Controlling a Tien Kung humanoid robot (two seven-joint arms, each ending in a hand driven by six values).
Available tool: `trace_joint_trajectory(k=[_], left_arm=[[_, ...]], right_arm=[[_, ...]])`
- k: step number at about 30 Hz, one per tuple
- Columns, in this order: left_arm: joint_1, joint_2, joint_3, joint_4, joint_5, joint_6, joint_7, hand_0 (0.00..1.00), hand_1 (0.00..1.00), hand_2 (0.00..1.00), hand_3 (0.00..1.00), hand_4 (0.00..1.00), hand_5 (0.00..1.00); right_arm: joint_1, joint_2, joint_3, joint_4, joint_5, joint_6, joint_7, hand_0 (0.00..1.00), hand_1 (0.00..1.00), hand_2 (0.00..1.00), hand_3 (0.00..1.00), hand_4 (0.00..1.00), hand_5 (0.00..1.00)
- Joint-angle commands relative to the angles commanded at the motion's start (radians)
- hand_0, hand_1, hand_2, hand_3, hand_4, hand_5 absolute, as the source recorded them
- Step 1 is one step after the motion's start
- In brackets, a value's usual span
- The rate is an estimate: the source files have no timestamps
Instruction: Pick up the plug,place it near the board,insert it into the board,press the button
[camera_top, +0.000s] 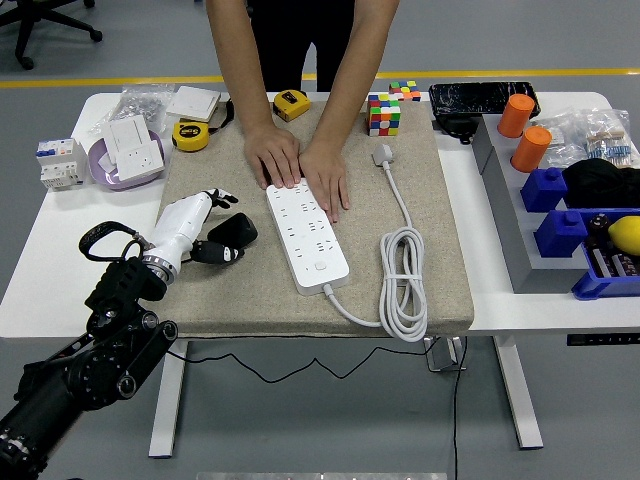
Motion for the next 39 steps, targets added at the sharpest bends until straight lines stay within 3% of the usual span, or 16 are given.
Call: trace_joint_trajectory(k=[4,5,15,20,29,39], left_arm=[[-0.005,-0.001,-0.003,0.007,0.012,0.0,0.001,0.416,0.415,0.434,0.452,0.895,0.097],[-0.006,-0.002,-0.003,0.008,0.012,-0.001,0.001,0.383,0.384,0.412,0.444,0.821,0.107],[-0.012,-0.003,-0.003,-0.002,0.028,-0.013,0.005,0.367,0.376,0.405,0.442,0.807,0.119],[-0.004,0.009,0.005,-0.047,-0.001,-0.028,0.013,0.359,0.369,0.401,0.44,0.799,0.132],[0.009,0.044,0.049,-0.18,-0.138,-0.108,0.023,0.362,0.376,0.399,0.442,0.789,0.143],[-0.026,0.027,0.087,-0.185,-0.179,-0.121,0.027,0.364,0.379,0.4,0.443,0.785,0.147]], right_arm=[[0.001,0.0,-0.003,0.0,0.003,0.0,0.001,0.94,0.883,0.825,0.832,0.998,0.885],[0.001,0.0,-0.003,0.0,0.003,0.0,0.001,0.94,0.883,0.825,0.833,0.998,0.884],[0.002,0.0,0.007,0.0,-0.003,0.0,-0.001,0.94,0.883,0.825,0.832,0.998,0.881],[0.002,0.001,0.01,0.0,-0.004,0.0,-0.001,0.941,0.883,0.825,0.832,0.998,0.877],[0.0,0.004,0.012,0.0,-0.002,-0.001,0.0,0.94,0.883,0.825,0.832,0.998,0.875],[0.002,0.003,0.011,0.0,-0.003,0.0,-0.001,0.94,0.883,0.825,0.833,0.998,0.873]])
